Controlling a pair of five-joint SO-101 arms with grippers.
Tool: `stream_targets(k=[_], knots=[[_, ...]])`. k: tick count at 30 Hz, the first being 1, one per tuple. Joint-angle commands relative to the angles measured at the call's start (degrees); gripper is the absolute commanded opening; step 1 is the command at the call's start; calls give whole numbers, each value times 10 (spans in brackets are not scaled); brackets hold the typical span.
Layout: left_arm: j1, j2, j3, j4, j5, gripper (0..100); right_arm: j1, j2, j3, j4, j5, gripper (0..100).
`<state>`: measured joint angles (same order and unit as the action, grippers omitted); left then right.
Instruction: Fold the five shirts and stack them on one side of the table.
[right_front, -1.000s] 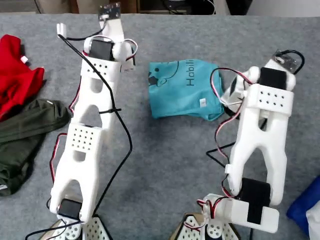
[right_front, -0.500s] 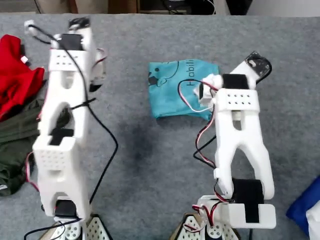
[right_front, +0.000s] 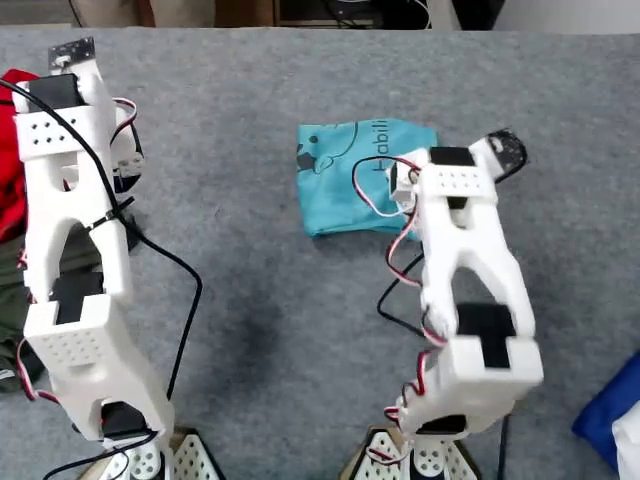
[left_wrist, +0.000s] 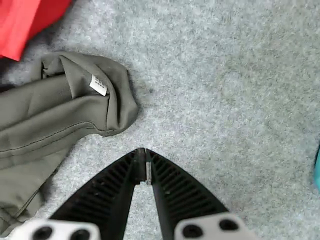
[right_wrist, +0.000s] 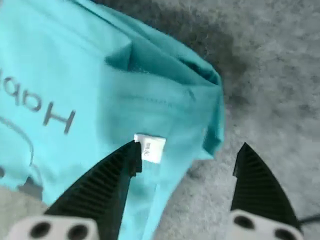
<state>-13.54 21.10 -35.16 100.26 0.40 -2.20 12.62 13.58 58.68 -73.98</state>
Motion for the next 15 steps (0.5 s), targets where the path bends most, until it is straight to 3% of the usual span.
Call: stream_targets(k=[1,15], knots=[[-4,-34,0,4,-5,19,8,54,-51,-31,-10,305],[-5,-34,0,4,-4,19,9,153,-116,-28,4,284]])
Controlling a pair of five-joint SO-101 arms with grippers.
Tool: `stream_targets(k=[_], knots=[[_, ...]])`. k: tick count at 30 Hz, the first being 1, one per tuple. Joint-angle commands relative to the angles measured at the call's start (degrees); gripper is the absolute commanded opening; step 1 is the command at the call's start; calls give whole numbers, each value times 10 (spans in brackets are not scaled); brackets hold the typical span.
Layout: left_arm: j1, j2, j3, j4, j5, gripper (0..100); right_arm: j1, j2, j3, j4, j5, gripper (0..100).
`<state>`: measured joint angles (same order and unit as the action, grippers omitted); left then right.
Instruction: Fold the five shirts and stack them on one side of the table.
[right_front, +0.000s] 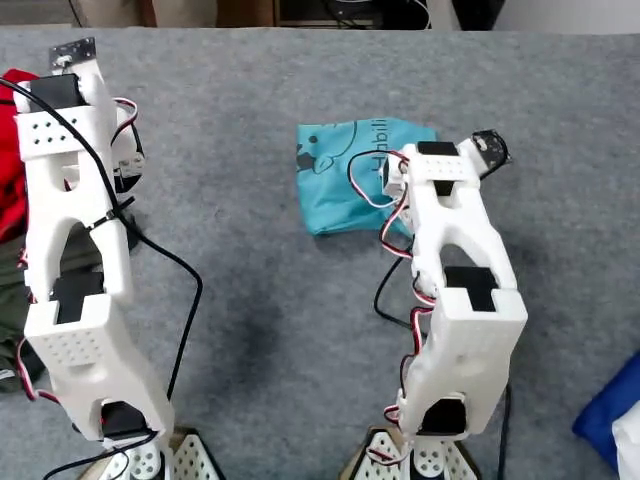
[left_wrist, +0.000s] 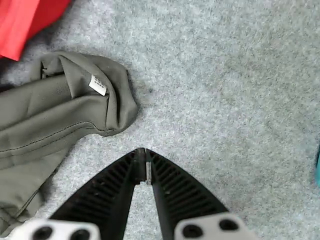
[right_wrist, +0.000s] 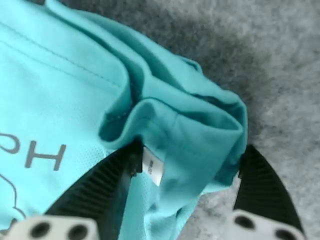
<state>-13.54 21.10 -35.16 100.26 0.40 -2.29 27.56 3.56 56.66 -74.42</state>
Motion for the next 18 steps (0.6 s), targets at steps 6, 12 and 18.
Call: stream_targets(k=[6,12,18], knots=[[-5,-34,1,4,-4,19,24,4,-18,8,38,80],[-6,-34,1,4,-5,19,49,3,-18,27,39,14],[-6,-34,1,4,-5,19,51,2,-19,66,40,10]])
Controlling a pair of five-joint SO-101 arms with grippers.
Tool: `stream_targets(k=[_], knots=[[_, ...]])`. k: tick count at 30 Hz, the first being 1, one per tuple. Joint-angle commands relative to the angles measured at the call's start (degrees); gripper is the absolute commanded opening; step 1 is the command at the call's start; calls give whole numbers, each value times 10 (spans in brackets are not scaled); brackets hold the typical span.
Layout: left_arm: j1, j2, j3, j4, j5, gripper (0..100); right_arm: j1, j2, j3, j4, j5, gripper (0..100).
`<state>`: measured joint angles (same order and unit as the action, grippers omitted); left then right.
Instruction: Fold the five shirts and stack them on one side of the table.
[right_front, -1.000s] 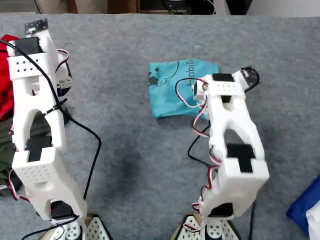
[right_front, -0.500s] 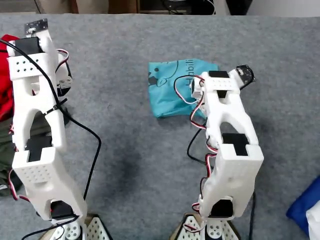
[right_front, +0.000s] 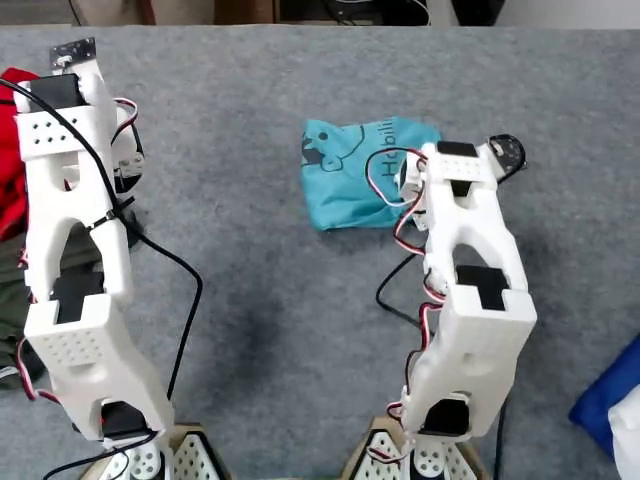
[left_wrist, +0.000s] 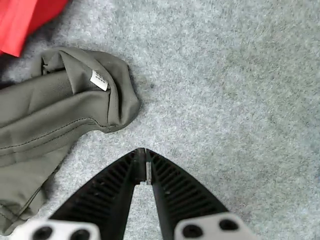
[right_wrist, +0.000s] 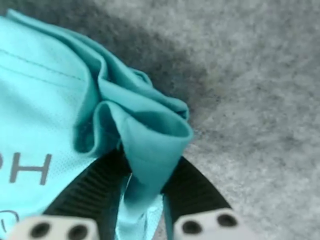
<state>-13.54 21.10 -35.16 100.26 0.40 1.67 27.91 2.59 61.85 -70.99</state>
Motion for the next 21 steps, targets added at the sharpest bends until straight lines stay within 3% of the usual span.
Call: stream_targets(k=[1,15,21], knots=[[-6,-34,1,4,-5,19,13,-1,-10,18,5,5],[-6,-34,1,4,-5,19,125,-145,-96,120,97,4],[-6,-34,1,4,-5,19,212,-235,-96,138,164,4]])
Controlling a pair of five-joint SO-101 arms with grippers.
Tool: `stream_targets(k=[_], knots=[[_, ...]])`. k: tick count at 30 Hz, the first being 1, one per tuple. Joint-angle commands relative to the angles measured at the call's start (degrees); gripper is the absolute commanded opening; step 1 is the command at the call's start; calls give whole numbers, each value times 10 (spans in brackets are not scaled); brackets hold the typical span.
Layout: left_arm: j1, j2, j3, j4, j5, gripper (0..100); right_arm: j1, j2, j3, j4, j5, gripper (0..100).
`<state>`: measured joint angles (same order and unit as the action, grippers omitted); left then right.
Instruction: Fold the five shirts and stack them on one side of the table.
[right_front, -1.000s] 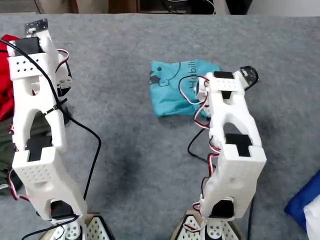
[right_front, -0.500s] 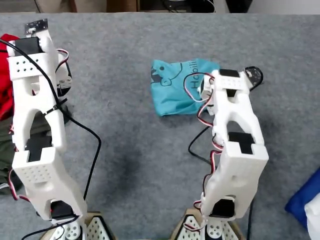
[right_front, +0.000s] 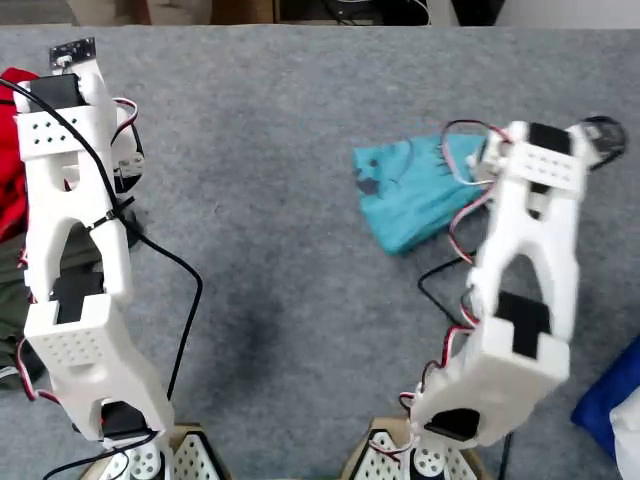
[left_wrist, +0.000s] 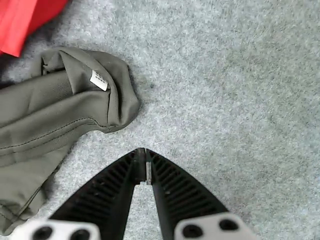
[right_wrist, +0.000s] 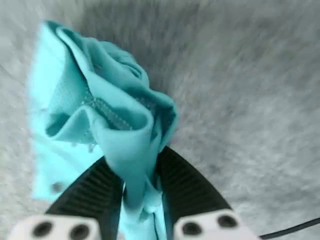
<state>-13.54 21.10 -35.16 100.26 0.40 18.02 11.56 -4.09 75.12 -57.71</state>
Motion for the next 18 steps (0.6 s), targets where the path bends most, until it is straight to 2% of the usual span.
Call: stream_targets(k=[1,18], knots=[[-6,-34,1,4,-5,19,68,-84,-29,5,45,4],[-6,-34,1,4,-5,19,414,-233,-29,1,223,4]])
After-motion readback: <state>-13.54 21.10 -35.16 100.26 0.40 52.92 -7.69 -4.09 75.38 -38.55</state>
